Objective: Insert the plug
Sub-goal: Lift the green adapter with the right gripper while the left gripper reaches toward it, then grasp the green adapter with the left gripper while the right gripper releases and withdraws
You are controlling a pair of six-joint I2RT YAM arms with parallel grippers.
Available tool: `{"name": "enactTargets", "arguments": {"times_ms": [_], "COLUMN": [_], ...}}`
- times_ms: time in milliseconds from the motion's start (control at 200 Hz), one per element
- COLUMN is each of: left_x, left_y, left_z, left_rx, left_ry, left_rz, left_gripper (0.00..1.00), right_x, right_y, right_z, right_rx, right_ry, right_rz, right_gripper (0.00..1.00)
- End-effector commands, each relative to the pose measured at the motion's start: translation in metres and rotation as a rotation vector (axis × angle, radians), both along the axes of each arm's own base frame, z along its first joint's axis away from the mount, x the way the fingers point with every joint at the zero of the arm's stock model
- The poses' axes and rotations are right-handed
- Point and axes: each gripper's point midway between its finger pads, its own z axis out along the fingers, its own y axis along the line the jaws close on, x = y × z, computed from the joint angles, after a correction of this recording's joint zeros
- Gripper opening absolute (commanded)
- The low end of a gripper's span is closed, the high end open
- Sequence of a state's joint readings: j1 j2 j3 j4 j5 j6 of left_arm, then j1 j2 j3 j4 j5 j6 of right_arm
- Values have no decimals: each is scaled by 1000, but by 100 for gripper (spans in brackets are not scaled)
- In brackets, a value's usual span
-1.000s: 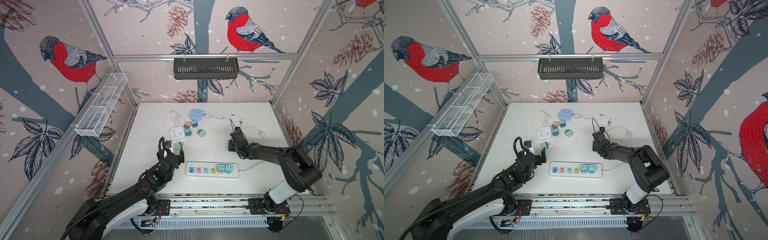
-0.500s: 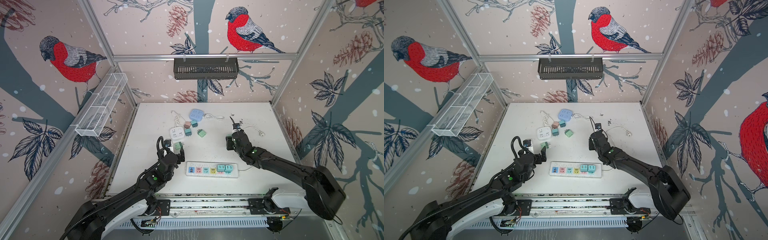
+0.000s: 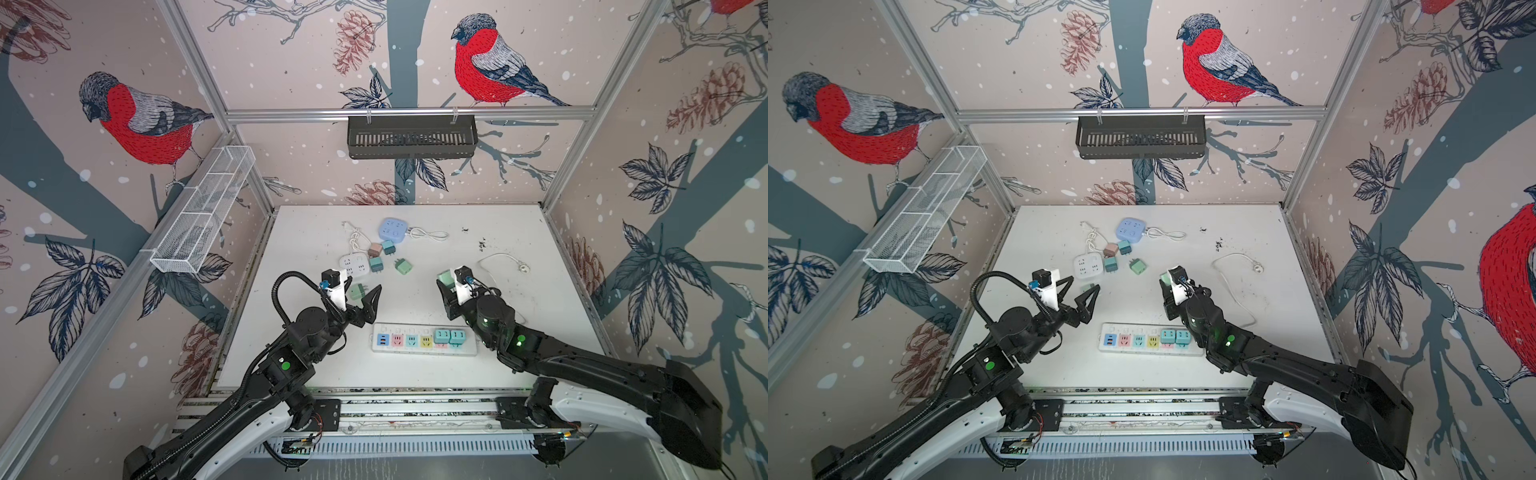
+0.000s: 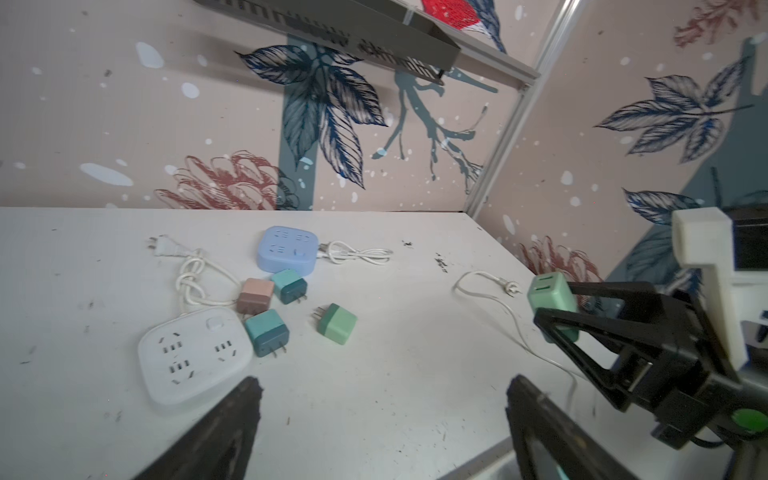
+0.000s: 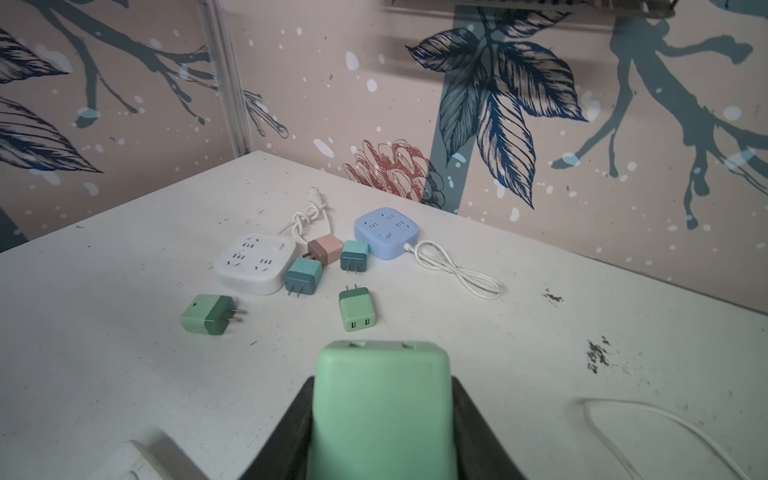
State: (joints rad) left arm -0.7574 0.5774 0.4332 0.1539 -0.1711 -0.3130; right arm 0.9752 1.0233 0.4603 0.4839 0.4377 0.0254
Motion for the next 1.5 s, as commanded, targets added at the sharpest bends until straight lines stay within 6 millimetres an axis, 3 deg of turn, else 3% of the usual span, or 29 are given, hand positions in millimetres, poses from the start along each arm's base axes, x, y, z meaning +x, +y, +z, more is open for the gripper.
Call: {"name": "enactTargets", "arguments": {"times_ms": [0,255,495,896,1306,1496], "left_x": [-20,-39,-48,-71,-60,-65], "left_y": [-27,-61,-76,-108,-119,-125], "left_z": [21,23,24,22,11,8], "left_rx": [-26,-3,-9,32,73,83], "left_ry": [-46,-23,-2,11,43,64], "left_rz": [-193,-415,-514,-635,-621,-663], "left_gripper": [89,85,80,77,68,45], "right_x": [-15,-59,-88,-92,-100,-100], "right_y": [10,26,35,44,64,65], "right_z": [31,41,43,45,43,44], "right_rx": [-5,-68,-137,-219,-285,-277], "right_ry": [-181,-395,-551,-631,-673,-680], "right_rz": [57,227,338,360,375,370], "right_gripper": [20,12,9,7,5,5]}}
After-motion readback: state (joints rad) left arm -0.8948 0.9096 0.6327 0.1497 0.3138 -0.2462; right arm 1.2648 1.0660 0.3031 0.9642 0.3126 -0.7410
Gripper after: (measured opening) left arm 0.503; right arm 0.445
